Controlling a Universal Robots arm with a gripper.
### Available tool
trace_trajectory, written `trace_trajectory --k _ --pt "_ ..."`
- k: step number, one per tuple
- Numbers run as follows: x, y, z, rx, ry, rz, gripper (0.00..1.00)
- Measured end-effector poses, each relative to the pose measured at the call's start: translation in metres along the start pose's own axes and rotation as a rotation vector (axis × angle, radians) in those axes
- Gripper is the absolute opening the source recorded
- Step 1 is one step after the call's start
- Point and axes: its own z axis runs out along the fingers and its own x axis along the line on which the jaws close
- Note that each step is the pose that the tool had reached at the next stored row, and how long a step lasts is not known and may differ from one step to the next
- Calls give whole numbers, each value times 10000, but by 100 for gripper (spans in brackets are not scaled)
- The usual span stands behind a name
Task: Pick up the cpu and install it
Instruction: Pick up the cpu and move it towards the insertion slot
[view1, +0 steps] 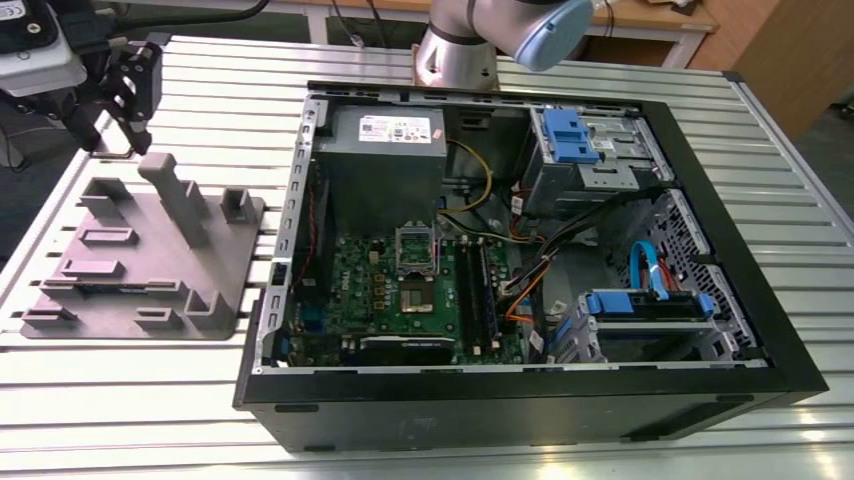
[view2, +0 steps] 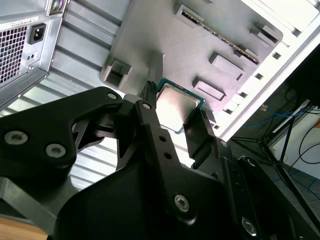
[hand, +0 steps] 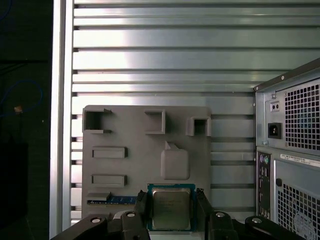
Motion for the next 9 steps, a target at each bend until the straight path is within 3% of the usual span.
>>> trace_trajectory --k 9 --pt "-40 1 0 0 0 0 47"
